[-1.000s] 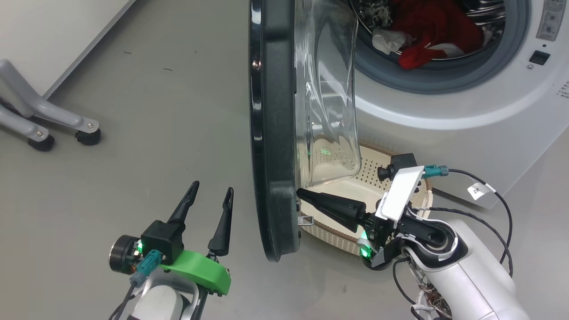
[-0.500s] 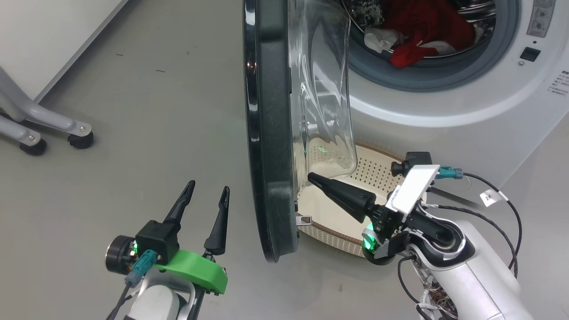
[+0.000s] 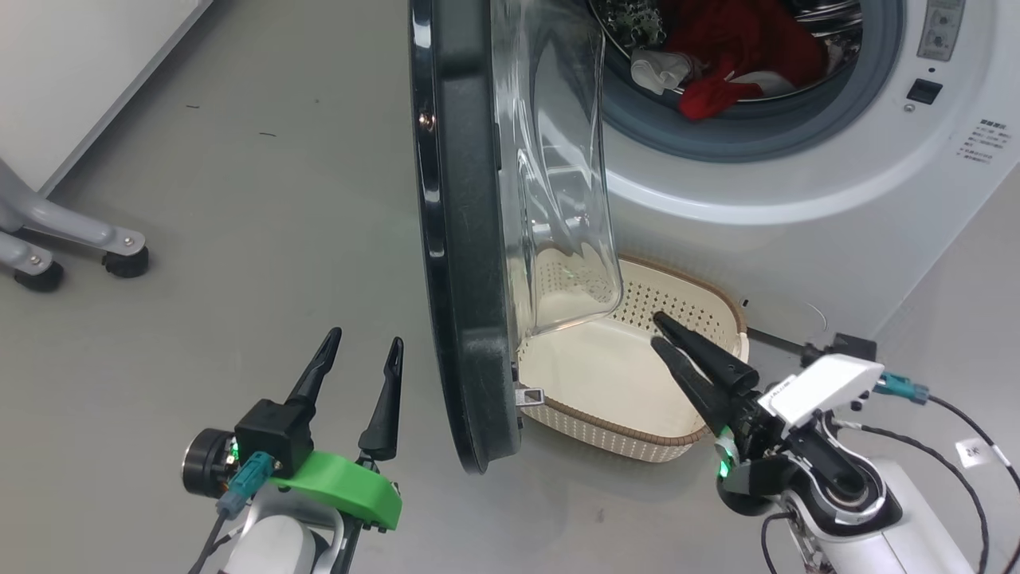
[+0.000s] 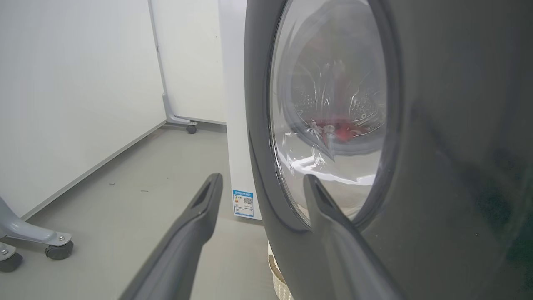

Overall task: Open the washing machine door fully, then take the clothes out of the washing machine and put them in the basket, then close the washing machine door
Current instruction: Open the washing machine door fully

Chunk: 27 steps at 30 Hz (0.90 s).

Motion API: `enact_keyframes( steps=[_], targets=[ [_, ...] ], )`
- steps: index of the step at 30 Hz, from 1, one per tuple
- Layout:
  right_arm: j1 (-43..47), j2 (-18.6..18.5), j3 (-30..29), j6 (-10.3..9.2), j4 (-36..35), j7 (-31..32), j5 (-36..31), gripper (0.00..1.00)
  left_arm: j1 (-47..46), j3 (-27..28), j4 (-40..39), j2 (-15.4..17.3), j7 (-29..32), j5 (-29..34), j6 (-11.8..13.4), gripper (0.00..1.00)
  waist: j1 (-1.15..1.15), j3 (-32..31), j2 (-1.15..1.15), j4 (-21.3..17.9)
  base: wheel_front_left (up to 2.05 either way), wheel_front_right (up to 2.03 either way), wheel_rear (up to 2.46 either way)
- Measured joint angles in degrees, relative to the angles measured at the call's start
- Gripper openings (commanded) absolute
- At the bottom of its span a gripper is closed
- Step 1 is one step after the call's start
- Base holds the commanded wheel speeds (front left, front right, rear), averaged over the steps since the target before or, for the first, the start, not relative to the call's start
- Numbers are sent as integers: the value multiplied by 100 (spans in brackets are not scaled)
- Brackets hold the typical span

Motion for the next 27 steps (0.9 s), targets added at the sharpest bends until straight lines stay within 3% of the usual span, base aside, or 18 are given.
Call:
enact_keyframes(
  steps=[9,13,21,27],
  targets=[
    [592,-221,-302,0,-23,-938,-870,100,90,85,31,2,0,-15,42,100,0,-51,0,-80,0,0,0],
    [699,-453,-342,0,-11,-1441,-1593,100,115,99,41,2,0,-15,42,100,0,-97,0,-104,0,0,0],
    [703,-968,-315,0,-27,-2668,-3383,100,137,100,65,1,0,-15,42,100,0,-120,0,-130,0,0,0],
    [583,-1562,-104,1,-81,-3757,-5311,100,138,114,71,1,0,-15,42,100,0,-133,0,-138,0,0,0]
  ],
)
